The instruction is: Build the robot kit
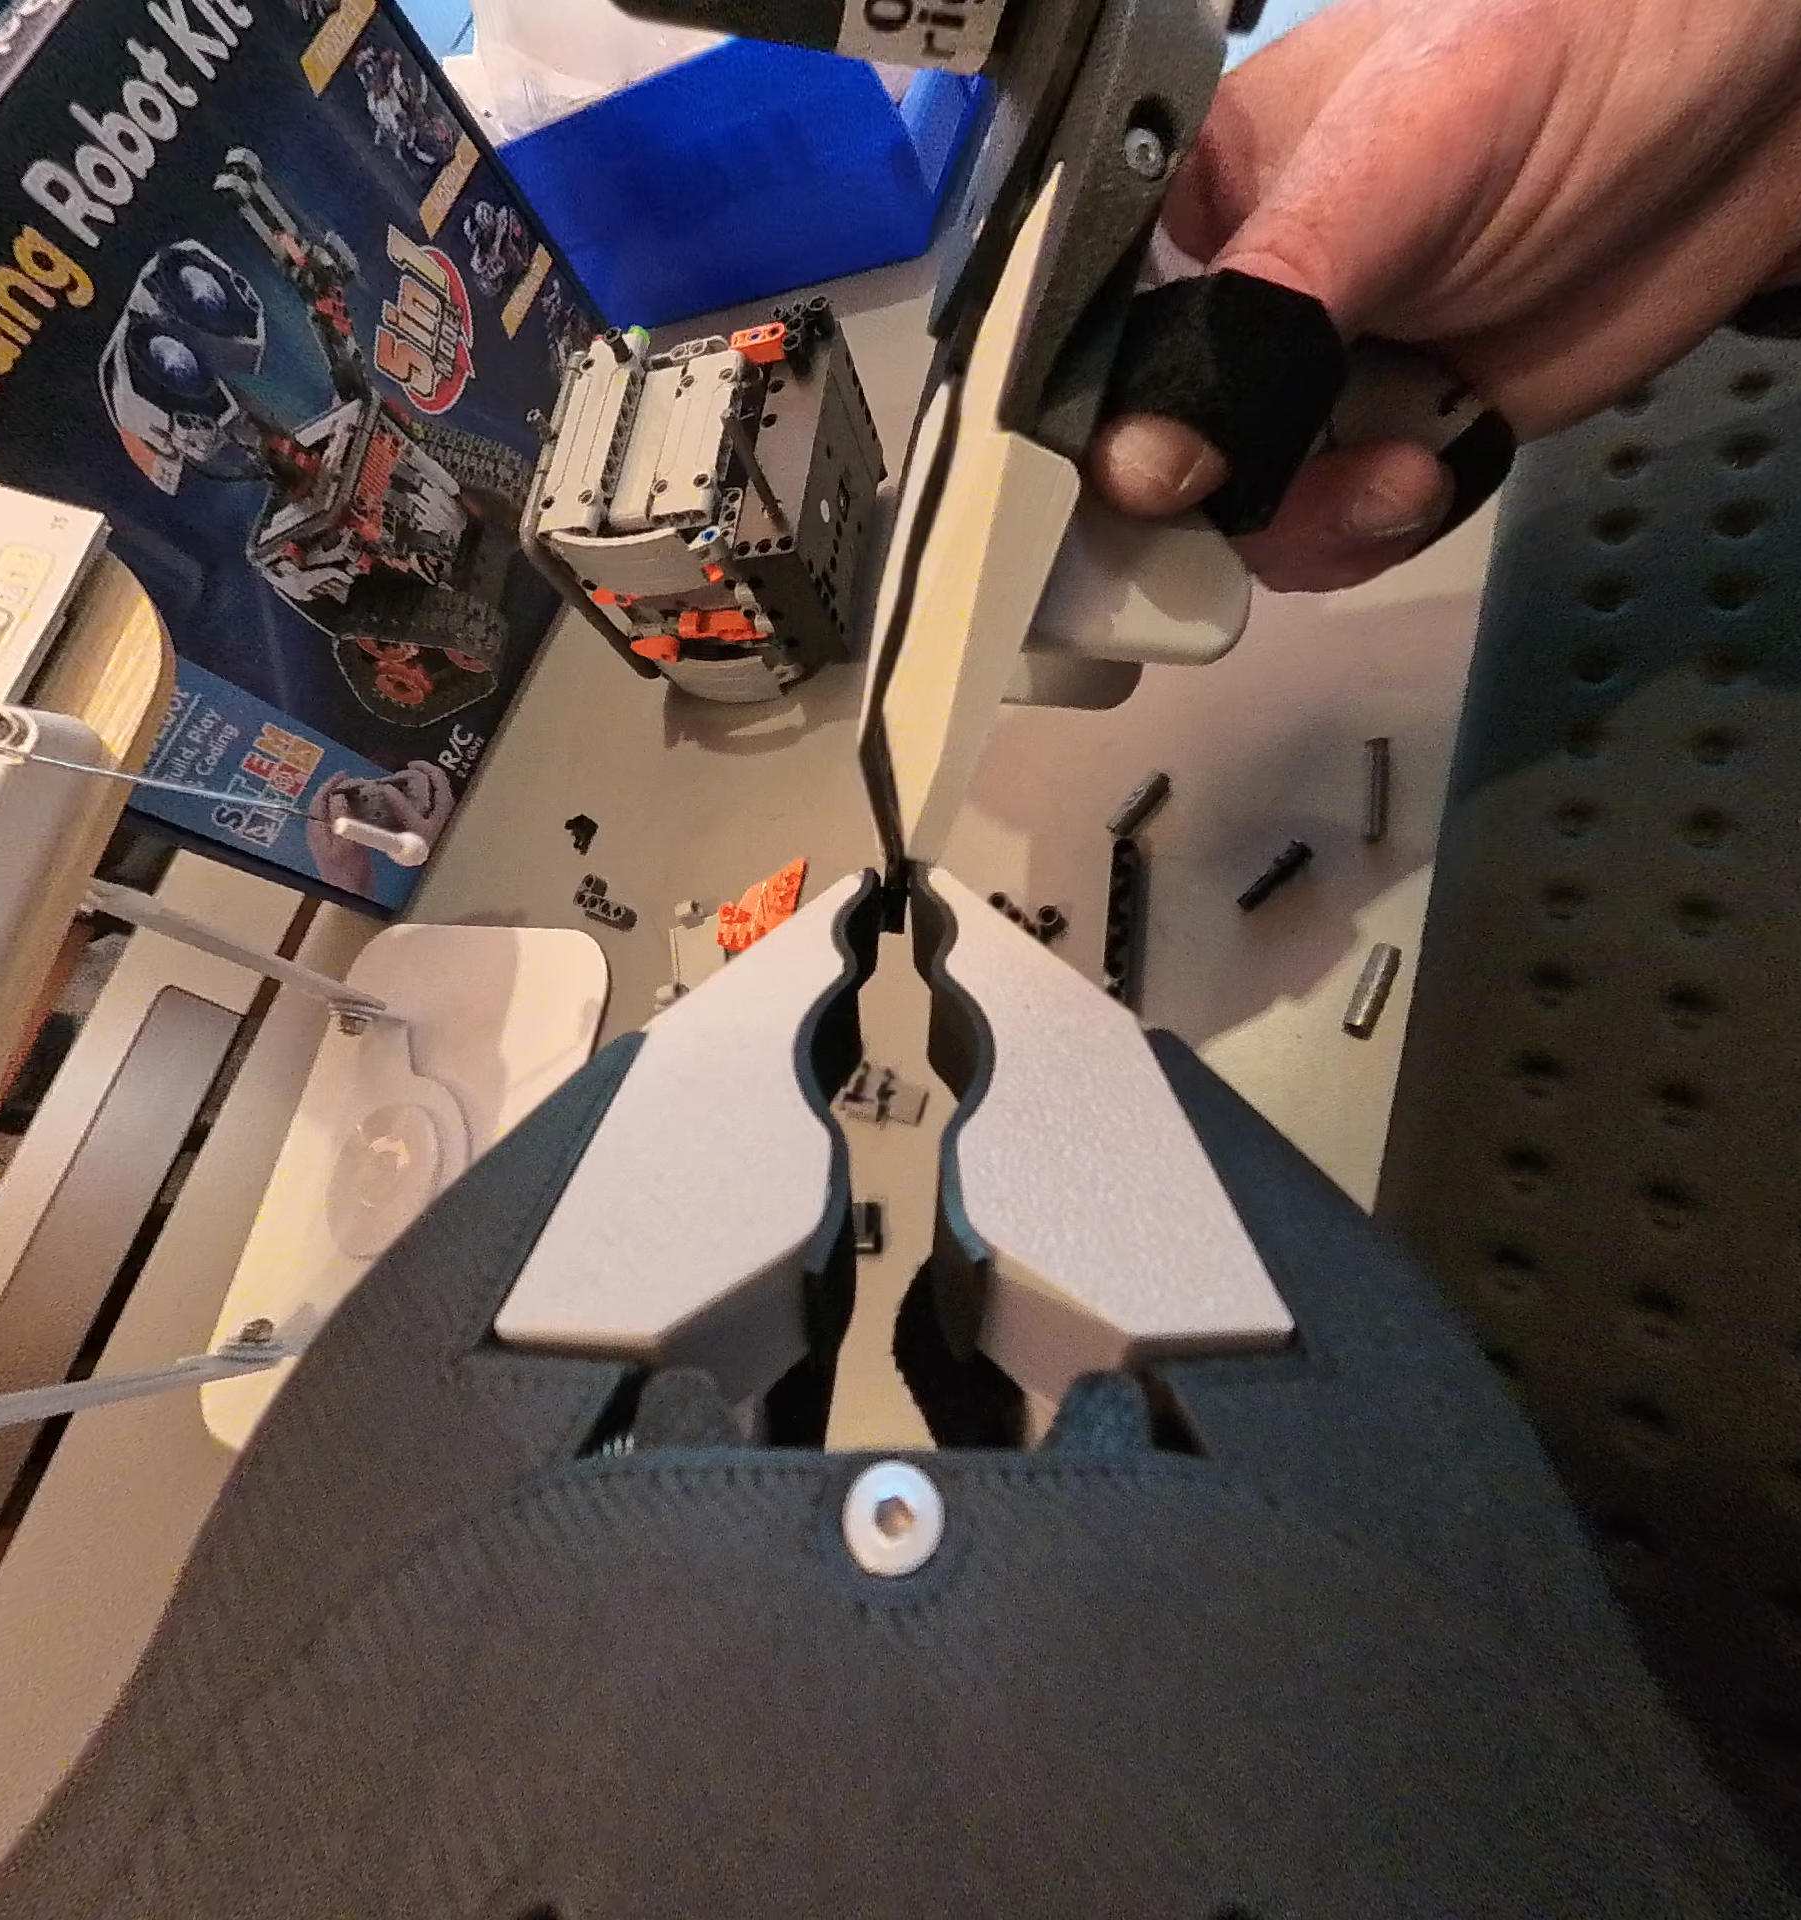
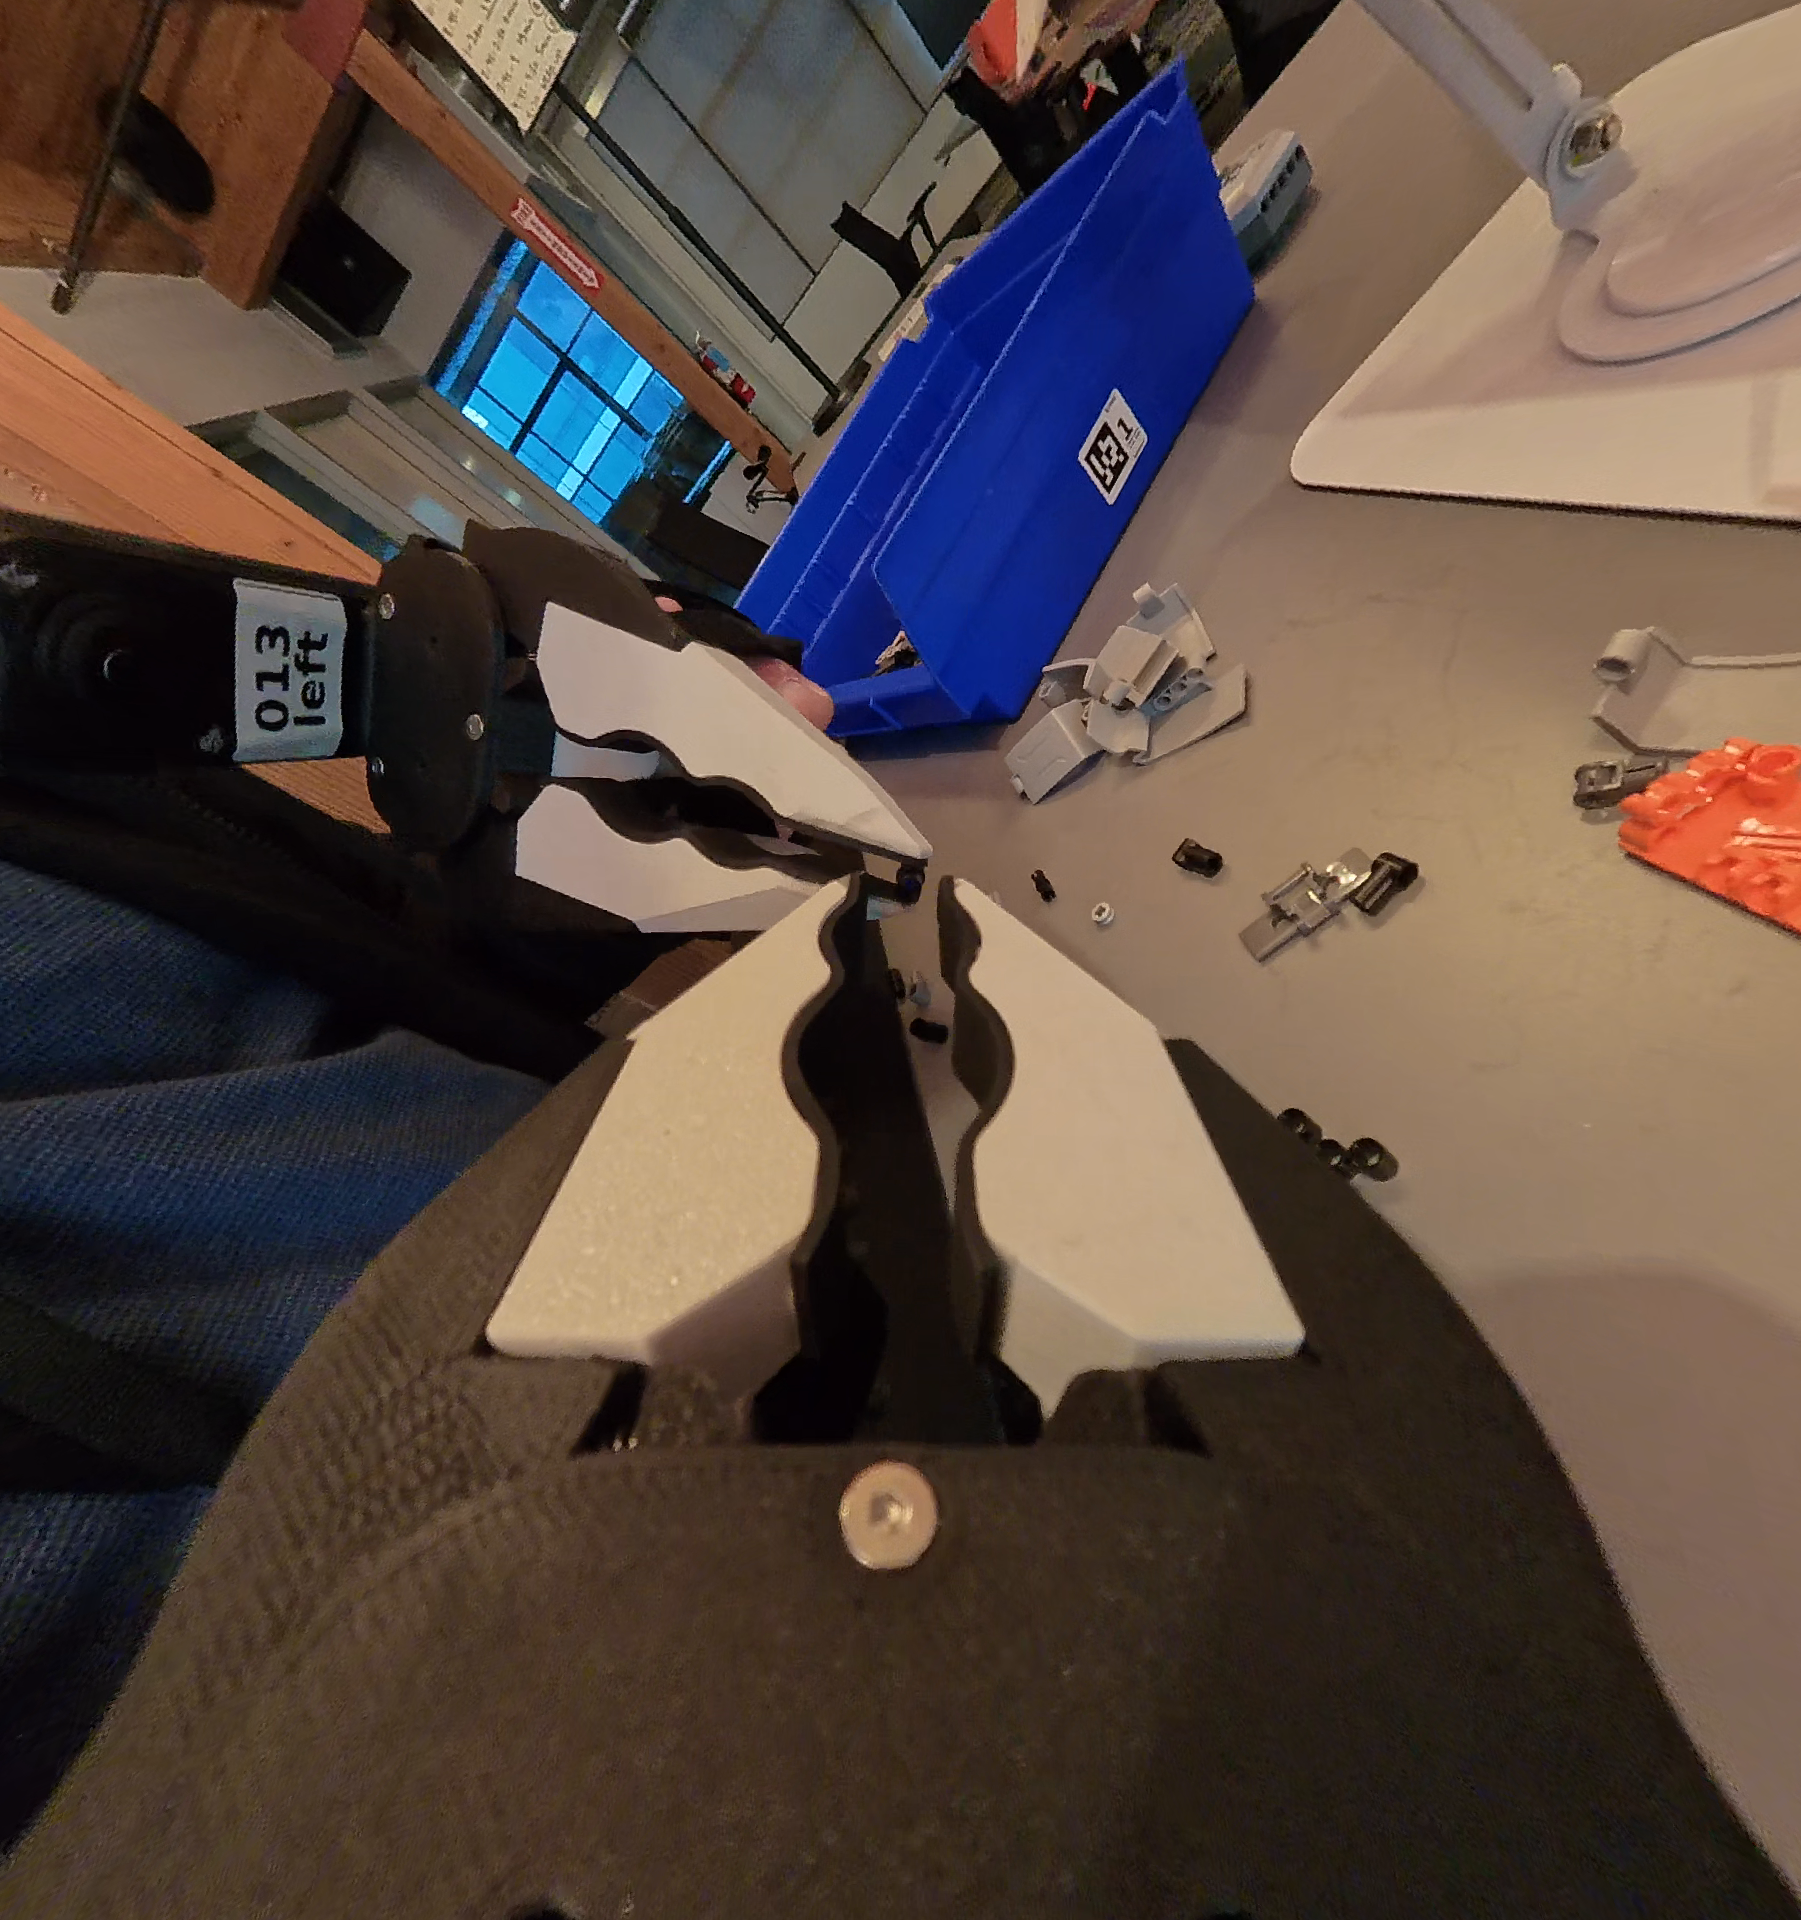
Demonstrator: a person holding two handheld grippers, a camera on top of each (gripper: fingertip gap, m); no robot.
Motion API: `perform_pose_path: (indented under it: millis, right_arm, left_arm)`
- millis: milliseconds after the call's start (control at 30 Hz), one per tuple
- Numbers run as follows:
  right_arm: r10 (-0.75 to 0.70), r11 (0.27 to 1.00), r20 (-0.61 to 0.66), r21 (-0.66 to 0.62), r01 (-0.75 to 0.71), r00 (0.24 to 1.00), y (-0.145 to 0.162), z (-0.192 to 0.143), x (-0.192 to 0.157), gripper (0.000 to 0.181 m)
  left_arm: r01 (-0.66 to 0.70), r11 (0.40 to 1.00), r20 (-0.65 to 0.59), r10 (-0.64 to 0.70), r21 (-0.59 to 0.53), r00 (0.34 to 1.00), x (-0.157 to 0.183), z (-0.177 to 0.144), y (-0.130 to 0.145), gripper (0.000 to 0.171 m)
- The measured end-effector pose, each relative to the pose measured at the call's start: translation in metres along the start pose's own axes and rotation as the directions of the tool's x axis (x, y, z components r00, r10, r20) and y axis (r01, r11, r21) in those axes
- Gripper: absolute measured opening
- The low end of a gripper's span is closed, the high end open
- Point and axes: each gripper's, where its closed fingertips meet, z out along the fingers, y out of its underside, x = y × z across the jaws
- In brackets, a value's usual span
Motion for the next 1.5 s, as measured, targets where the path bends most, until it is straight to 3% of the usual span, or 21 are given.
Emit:
perform_pose_path:
  millis: [300, 500, 667, 1000, 1133, 1333, 1500]
  right_arm:
    - [0.126, 0.992, 0.100, 0.001, -0.126, 0.987, 0.003, -0.001, 0.000, 0.006]
    - [0.131, 0.990, 0.141, 0.032, -0.137, 0.981, 0.003, -0.006, 0.001, 0.000]
    - [0.118, 0.992, 0.141, 0.038, -0.124, 0.983, 0.003, -0.011, 0.000, 0.000]
    - [0.083, 0.996, 0.057, 0.017, -0.084, 0.995, 0.012, -0.014, 0.004, 0.002]
    - [0.071, 0.997, 0.018, 0.013, -0.071, 0.997, 0.015, -0.020, 0.010, 0.001]
    - [0.062, 0.997, -0.097, 0.049, -0.058, 0.993, 0.018, -0.047, 0.033, 0.002]
    - [0.045, 0.999, -0.141, 0.033, -0.041, 0.989, 0.025, -0.054, 0.041, 0.001]
  left_arm:
    - [-0.133, 0.990, -0.005, 0.133, -0.034, 0.991, 0.004, 0.003, 0.001, 0.003]
    - [-0.178, 0.984, -0.017, 0.178, -0.022, 0.984, 0.005, 0.004, -0.003, 0.003]
    - [-0.116, 0.993, -0.058, 0.116, 0.004, 0.992, 0.007, 0.005, -0.004, 0.007]
    - [-0.172, 0.984, -0.064, 0.170, -0.034, 0.983, 0.017, 0.014, -0.006, 0.003]
    - [-0.117, 0.993, -0.103, 0.115, -0.022, 0.988, 0.021, 0.020, -0.006, 0.003]
    - [0.173, 0.968, -0.184, -0.207, -0.184, 0.961, 0.017, 0.053, 0.028, 0.026]
    - [0.150, 0.924, -0.282, -0.257, -0.351, 0.924, 0.043, 0.076, 0.060, 0.019]
